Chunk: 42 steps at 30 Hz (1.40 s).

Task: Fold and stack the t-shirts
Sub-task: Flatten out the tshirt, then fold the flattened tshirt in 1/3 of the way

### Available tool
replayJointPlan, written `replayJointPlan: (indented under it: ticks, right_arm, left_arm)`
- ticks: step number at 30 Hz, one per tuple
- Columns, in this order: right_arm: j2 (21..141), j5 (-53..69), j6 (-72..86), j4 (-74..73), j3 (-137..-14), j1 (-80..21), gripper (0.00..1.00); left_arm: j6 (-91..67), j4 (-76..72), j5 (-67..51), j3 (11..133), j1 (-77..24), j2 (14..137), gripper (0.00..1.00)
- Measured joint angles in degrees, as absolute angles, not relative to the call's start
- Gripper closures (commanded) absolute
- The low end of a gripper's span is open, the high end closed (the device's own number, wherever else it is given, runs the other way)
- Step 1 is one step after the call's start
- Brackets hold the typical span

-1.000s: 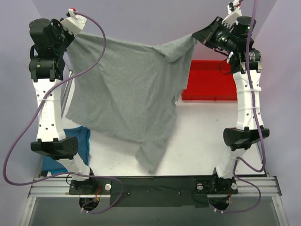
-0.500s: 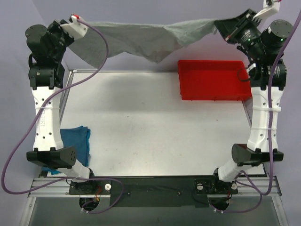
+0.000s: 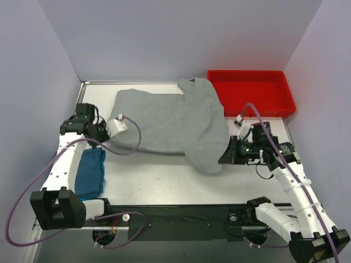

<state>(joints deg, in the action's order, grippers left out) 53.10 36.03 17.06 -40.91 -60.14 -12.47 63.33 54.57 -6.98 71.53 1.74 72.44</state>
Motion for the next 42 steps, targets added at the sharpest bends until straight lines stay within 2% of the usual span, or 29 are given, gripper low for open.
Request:
replayJointPlan:
  ticks: [6,13,18,29,36,42]
  right_arm:
    - [48.69,36.45,24.40,-48.93,-41.82,-18.41,1.00]
    - [48.66,42.94,25.12,-62.22,-40.07,-20.43,1.00]
    - [56.55,42.68,22.06,-66.41,-44.31,-19.77,1.00]
    - [86.32,26.33,15.03,-48.95,-60.07,-14.46,1.00]
    - [91.81,21.80,10.50,-43.79,-65.10,-12.71,1.00]
    - [96.36,19.09,8.25,-41.76,-68.47,-12.45,1.00]
  left_arm:
    - [66.37,65.82,-7.70,51.07,1.37,69.28,1.00]
    - [70.72,74.17,-8.05,49.41,1.15,64.07,1.00]
    - [70.76,72.86,-9.08,52.10,1.15,65.14,1.00]
    - [61.84,53.25,-9.93,57.80,0.73,80.14,1.00]
    - [58.52,46.63,-9.21,59.07,-0.54,86.87,1.00]
    - [58.52,43.64,-8.05,58.94,-1.43,87.31,1.00]
